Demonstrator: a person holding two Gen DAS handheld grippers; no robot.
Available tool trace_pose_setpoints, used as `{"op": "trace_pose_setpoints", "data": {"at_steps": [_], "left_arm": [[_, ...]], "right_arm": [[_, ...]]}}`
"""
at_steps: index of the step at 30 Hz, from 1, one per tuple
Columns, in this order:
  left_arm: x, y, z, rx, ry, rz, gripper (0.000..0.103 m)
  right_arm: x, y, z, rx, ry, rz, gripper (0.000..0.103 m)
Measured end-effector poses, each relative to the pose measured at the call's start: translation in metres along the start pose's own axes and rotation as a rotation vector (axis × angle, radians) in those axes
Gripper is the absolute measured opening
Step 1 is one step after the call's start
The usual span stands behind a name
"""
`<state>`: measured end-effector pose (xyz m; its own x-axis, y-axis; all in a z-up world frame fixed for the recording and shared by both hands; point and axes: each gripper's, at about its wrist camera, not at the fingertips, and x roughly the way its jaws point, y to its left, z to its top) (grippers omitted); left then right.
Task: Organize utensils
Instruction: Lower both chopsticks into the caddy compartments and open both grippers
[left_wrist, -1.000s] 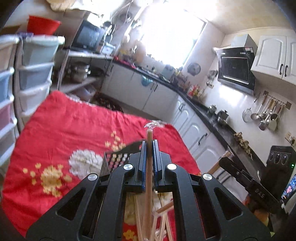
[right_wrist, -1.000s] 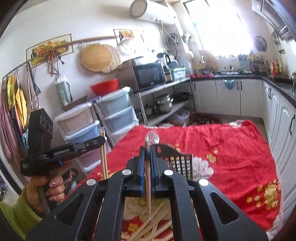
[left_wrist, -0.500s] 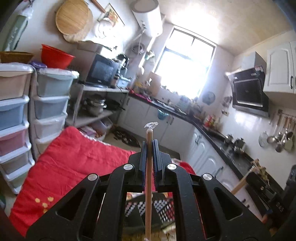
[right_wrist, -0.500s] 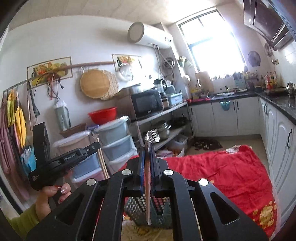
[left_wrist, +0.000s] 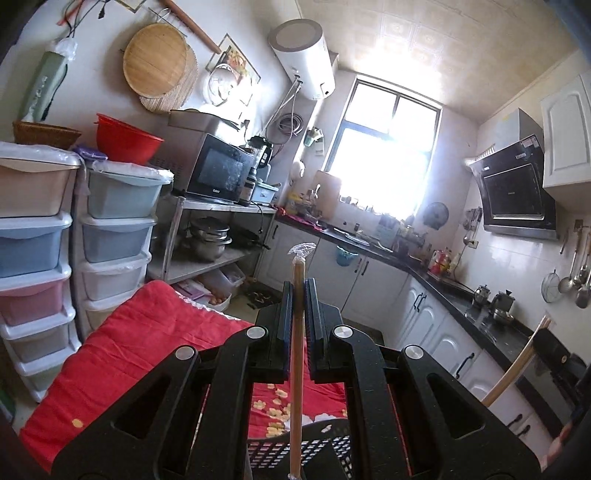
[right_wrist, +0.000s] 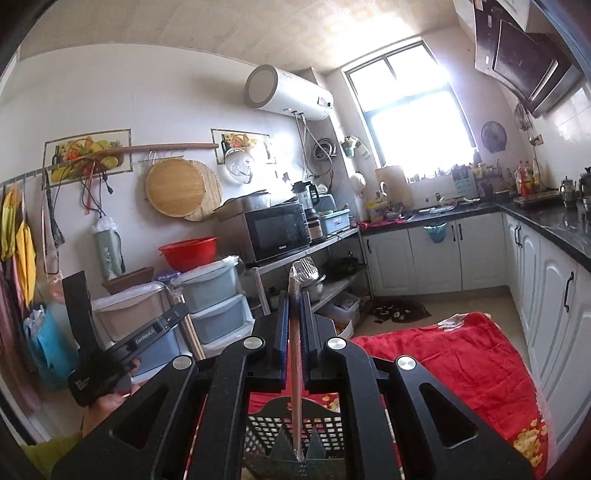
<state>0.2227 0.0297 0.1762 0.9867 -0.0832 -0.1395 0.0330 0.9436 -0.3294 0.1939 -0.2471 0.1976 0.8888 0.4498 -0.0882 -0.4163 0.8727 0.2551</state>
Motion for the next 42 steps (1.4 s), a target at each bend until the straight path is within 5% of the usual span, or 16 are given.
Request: {"op": "trace_pose_setpoints", "data": {"at_steps": [13,31,33,35,42], "left_arm": [[0.006,0.004,-0.025,0.042,-0.033,-0.025,0.003],[0.007,0.013,-0.059,0.052,0.055,-0.072,0.005],[0.006,0.014,-0.061,0.05,0.07,-0.074,0.012],[0.004,0.016,-0.063,0.047,0.079,-0.081,0.022],[-0.004,0.023,-0.067,0.036,0.107,-0.083,0.046]], "right_arm": [[0.028,-0.019,-0.022,0.023,0.006,-0.046,0.006],[0.053,-0.025,-0.061,0.07,0.095,-0.063,0.007],[0.053,-0.025,-0.066,0.079,0.115,-0.062,0.011],[0.052,-0.026,-0.07,0.089,0.127,-0.064,0.031],[0.042,-0.027,-0.077,0.096,0.146,-0.07,0.039]]}}
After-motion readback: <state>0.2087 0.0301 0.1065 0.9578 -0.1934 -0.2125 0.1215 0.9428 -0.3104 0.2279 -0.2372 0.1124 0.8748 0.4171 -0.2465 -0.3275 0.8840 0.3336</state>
